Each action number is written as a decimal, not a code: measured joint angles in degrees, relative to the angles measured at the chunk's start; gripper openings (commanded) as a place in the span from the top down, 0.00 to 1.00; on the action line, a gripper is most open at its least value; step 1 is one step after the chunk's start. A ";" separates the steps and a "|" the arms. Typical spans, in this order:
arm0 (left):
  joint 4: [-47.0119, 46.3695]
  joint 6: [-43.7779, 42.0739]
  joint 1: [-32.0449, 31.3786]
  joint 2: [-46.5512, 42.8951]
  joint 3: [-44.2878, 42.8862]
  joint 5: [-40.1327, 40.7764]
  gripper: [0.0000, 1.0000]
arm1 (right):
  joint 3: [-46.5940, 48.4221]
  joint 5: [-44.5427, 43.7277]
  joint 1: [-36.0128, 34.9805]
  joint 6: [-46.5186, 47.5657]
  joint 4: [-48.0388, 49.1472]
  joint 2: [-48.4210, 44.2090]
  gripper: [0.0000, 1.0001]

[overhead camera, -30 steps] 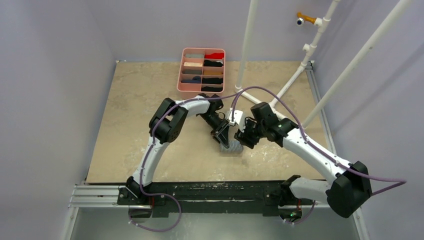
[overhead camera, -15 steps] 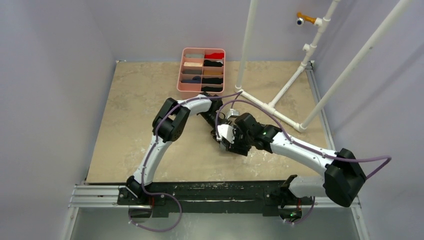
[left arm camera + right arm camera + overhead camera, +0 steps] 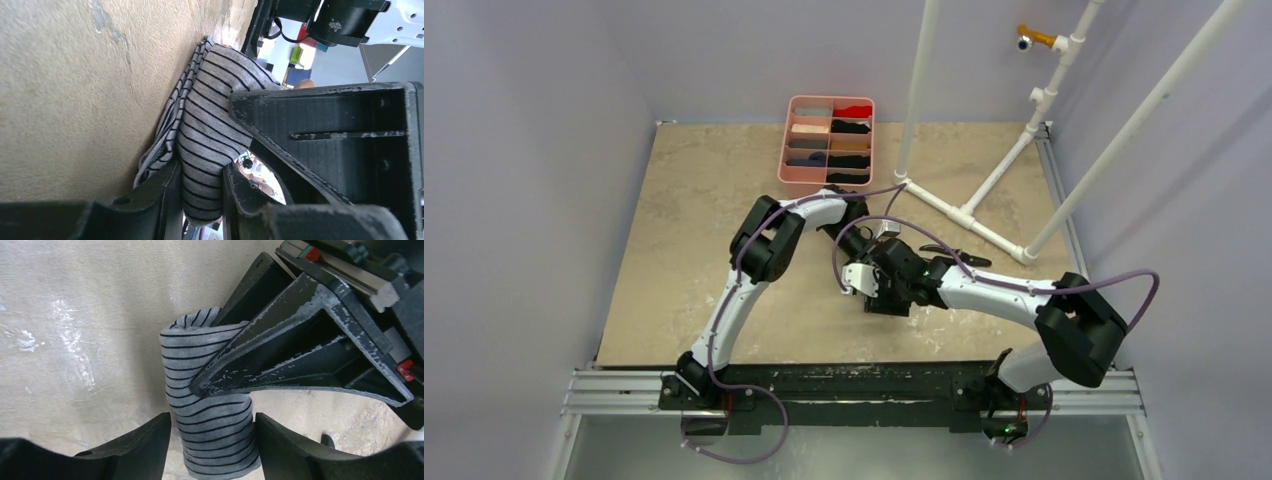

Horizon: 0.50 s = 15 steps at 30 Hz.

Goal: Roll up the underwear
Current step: Roll the underwear to the center of the board.

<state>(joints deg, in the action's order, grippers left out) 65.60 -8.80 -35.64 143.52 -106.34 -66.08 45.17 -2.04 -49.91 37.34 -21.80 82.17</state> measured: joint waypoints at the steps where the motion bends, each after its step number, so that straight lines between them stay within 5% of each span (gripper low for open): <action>1: 0.07 0.00 0.00 0.04 -0.07 0.00 1.00 | -0.07 -0.24 -0.09 0.20 0.42 0.52 0.40; 8: 0.39 -0.22 0.00 0.11 -0.24 0.02 1.00 | -0.20 -1.51 -0.35 1.46 2.56 3.80 0.46; 15: 1.25 -0.87 0.13 0.22 -0.28 0.02 0.98 | 0.04 -1.86 -0.79 2.78 3.48 5.77 0.66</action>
<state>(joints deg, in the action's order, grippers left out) 66.85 -9.67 -35.51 143.74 -106.63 -66.06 45.21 -3.90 -50.70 40.12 -18.33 87.94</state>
